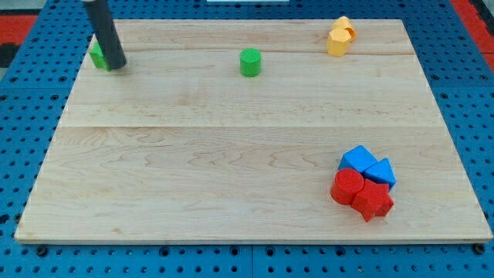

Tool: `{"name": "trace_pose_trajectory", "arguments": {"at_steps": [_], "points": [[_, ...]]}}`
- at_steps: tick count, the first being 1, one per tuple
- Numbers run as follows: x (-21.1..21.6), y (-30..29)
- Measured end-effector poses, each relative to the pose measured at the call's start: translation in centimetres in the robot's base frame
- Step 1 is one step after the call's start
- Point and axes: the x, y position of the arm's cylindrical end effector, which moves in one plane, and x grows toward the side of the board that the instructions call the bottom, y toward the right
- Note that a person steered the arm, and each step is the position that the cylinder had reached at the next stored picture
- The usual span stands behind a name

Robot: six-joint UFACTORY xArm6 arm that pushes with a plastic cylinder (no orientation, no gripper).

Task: Push the green star to the top left of the board

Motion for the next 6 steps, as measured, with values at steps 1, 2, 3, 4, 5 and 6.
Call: {"name": "trace_pose_trajectory", "arguments": {"at_steps": [1, 2, 3, 4, 5, 6], "points": [[2.1, -2.9], [0.0, -5.5], [-1.0, -1.0], [-0.6, -0.4], [-4.1, -0.3], [-5.8, 0.1]]}}
